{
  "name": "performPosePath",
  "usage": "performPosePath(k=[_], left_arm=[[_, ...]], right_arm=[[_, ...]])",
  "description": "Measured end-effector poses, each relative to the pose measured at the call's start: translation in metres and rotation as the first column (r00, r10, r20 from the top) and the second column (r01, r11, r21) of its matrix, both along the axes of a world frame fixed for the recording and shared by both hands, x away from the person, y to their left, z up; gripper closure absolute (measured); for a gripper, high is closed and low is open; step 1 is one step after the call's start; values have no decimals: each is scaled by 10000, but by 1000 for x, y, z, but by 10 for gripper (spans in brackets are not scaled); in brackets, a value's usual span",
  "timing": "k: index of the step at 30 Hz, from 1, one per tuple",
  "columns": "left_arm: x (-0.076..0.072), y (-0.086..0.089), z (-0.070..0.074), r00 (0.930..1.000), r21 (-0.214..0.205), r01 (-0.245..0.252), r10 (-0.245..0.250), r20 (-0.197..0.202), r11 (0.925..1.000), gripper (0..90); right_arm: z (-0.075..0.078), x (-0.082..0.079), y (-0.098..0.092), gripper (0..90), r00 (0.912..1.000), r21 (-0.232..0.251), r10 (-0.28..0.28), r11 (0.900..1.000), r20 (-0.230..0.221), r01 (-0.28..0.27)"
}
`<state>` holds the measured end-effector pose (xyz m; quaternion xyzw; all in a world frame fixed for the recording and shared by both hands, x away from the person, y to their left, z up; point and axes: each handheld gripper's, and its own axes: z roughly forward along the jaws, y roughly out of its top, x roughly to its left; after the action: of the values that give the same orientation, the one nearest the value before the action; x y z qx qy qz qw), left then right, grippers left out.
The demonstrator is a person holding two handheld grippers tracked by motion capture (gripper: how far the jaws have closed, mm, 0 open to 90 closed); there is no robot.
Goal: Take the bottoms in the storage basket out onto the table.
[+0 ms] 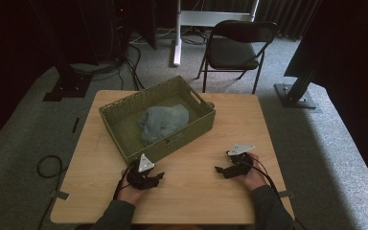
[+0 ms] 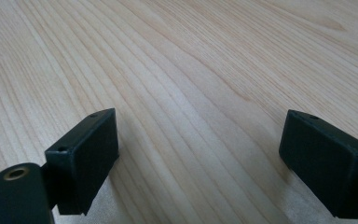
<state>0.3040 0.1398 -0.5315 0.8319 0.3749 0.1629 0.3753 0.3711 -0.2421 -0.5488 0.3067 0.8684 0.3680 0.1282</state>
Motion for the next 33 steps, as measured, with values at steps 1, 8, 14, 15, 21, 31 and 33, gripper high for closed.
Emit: performPosePath(k=[1, 8, 14, 15, 21, 31, 33], left_arm=[[0, 0, 2, 10000, -21, 19, -18, 58, 10000, 466], [-4, 2, 17, 9996, -78, 138, -136, 240, 9999, 470], [-5, 2, 27, 9990, -122, 255, -250, 361, 9996, 470], [-5, 2, 29, 9989, -125, 309, -304, 359, 9994, 469], [-3, 3, 42, 9982, -203, 485, -478, 366, 9986, 462], [5, 6, 64, 9964, -72, 603, -598, 597, 9982, 456], [8, 7, 68, 9961, -91, 614, -607, 643, 9981, 456]], right_arm=[[0, 0, 0, 114, 10000, 0, -7, 10000, 0, 7], [0, 0, 0, 115, 10000, -4, -25, 10000, 16, 25], [0, 0, 0, 115, 10000, 0, -40, 10000, 18, 40], [0, 0, 0, 115, 10000, -3, -52, 10000, 16, 52], [0, -1, 0, 115, 10000, 2, -81, 10000, 11, 81], [0, -2, -1, 116, 9999, 9, -110, 9999, 7, 110], [0, -2, -1, 118, 9999, 10, -107, 9999, 37, 107]])
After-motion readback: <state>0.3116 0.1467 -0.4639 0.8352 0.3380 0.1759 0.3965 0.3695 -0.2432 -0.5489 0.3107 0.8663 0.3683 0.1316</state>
